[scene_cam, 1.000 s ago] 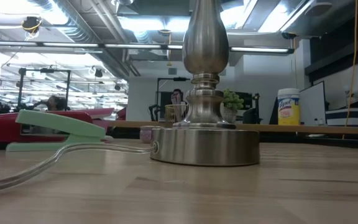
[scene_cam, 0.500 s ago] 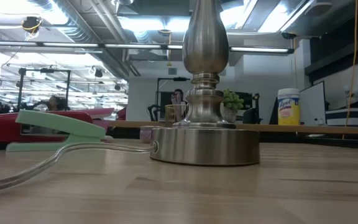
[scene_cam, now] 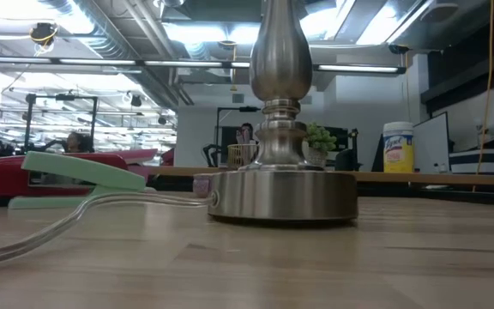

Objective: Screw lightbulb
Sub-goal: Remove the lightbulb from the lamp

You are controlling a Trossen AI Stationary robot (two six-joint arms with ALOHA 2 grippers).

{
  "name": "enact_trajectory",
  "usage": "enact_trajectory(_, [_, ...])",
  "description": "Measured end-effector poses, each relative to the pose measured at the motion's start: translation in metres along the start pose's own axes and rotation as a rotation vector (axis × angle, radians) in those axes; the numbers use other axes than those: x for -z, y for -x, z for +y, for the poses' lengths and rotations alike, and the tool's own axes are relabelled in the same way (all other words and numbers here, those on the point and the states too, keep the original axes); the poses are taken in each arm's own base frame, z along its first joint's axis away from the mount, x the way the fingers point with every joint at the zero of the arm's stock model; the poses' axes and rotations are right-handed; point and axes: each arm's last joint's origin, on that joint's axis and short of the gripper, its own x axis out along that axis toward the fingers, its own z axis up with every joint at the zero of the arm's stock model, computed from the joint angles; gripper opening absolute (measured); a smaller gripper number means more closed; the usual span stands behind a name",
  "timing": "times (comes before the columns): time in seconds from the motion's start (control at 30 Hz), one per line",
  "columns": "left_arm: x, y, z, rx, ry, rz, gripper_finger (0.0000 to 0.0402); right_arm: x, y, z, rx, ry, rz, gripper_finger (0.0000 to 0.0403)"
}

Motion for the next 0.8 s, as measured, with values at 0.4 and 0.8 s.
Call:
enact_trajectory(0.4, [-0.003, 0.004, -0.003, -0.006, -0.009, -0.019, 0.0003, 0.000, 0.000, 0.000, -0.002, -0.001, -0.001, 0.0014])
enact_trajectory(0.8, [-0.005, -0.002, 0.009, -0.222, -0.057, -0.015, 0.0003, 0.000, 0.005, 0.009, -0.081, -0.004, 0.000, 0.0014])
